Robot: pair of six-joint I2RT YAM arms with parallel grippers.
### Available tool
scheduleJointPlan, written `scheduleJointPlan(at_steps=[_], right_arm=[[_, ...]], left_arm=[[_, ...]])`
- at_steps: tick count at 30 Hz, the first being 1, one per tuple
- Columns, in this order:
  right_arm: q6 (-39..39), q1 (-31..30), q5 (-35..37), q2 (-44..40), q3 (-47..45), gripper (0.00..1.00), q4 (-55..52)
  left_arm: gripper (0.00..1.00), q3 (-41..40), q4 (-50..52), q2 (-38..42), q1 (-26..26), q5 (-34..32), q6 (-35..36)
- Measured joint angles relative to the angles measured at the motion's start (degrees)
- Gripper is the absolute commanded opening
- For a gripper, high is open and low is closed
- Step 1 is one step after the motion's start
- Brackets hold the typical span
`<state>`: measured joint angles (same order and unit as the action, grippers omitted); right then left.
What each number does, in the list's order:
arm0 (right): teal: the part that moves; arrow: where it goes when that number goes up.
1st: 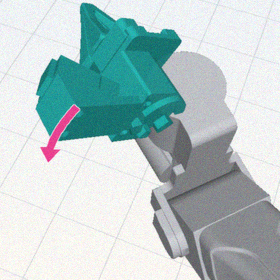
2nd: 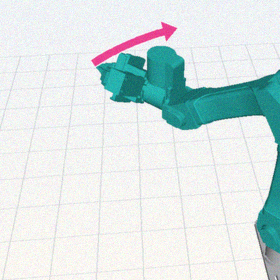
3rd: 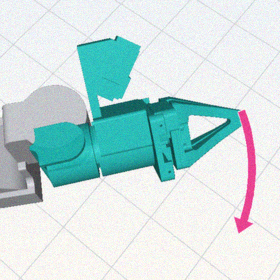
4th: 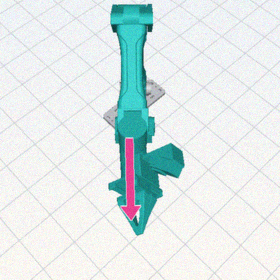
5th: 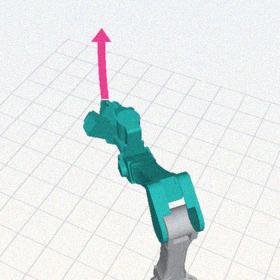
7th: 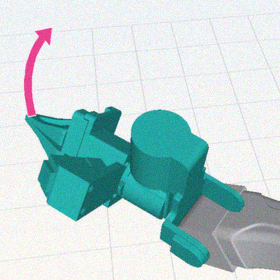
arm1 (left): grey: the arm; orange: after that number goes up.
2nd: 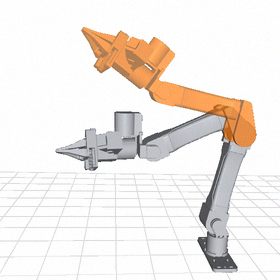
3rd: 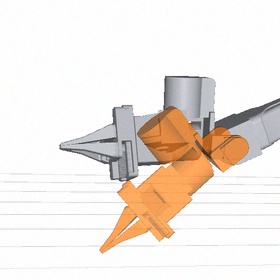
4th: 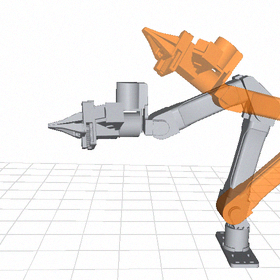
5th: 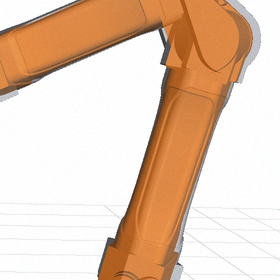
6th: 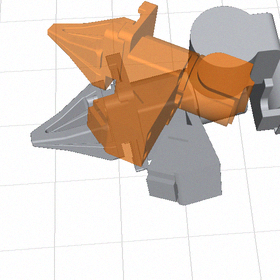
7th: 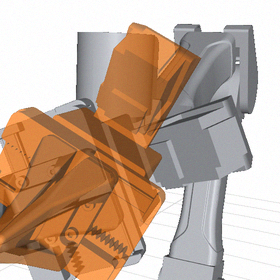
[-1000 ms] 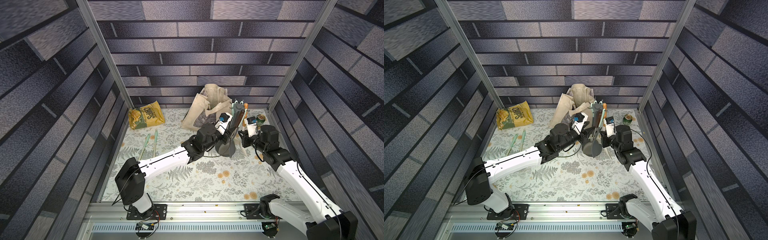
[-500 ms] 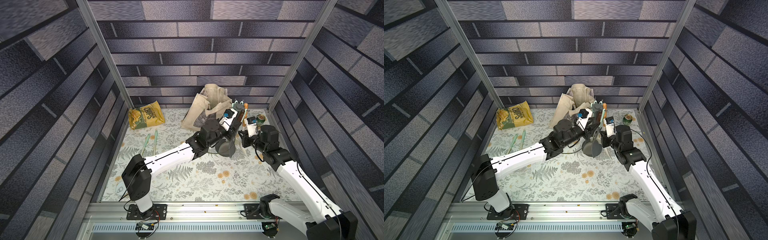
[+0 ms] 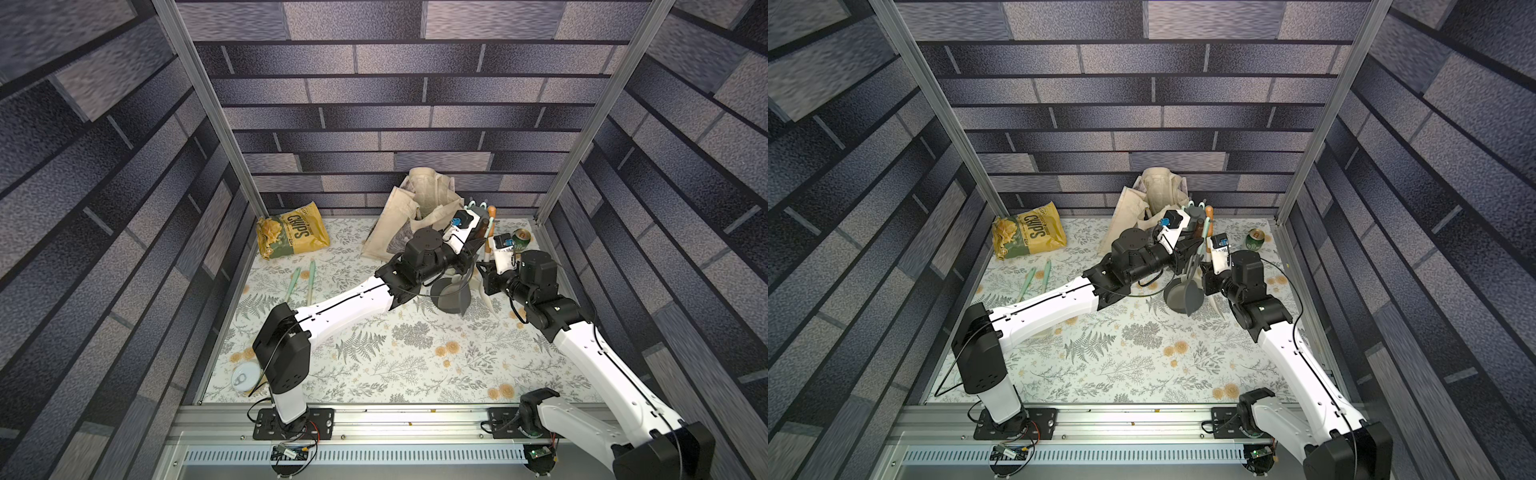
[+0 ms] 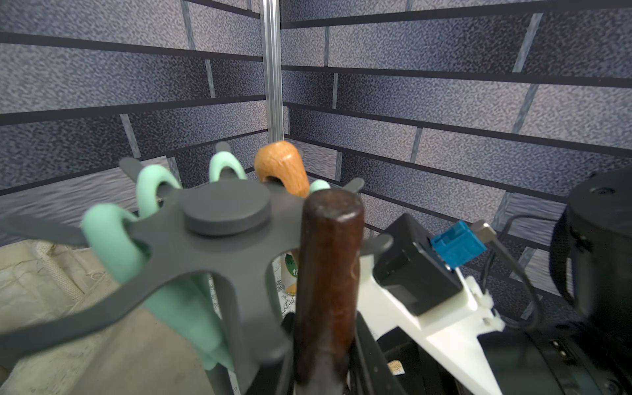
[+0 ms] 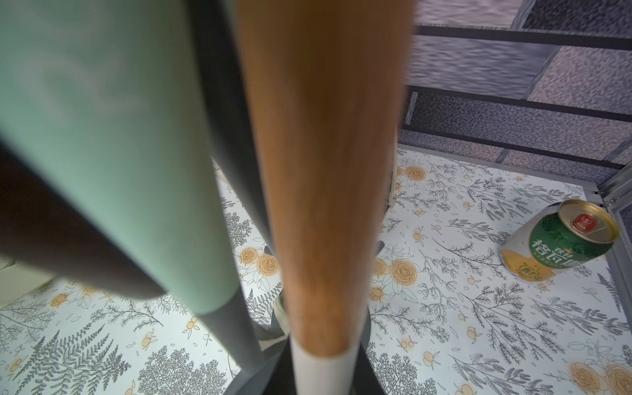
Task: Take the spatula off the kitchen utensil rack
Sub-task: Take off the spatula from the rack.
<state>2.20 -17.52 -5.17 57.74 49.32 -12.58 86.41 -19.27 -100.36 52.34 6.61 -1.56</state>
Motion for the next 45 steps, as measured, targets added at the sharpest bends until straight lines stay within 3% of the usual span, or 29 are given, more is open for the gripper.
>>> scheduleJointPlan(at_steps=[11,24,38,45], right_arm=[[0.00,0.00,0.04,0.00,0.00,0.10,-0.02],[0.50,-0.37,0.02,-0.02,0.00,0.10,-0.02],[-0.15,-0.37,1.07,0.04,0.00,0.10,-0.04],[-0.15,-0.37,1.03,0.07,0.00,0.10,-0.04]], left_arm=[[0.00,0.61,1.49,0.04,-0.04,0.50,0.20],[0.00,0.76,9.81,4.28,0.81,1.36,2.47],[0.00,0.13,16.39,8.81,0.42,10.16,0.94],[0.00,-0.20,20.98,13.27,-2.54,12.83,-0.33]])
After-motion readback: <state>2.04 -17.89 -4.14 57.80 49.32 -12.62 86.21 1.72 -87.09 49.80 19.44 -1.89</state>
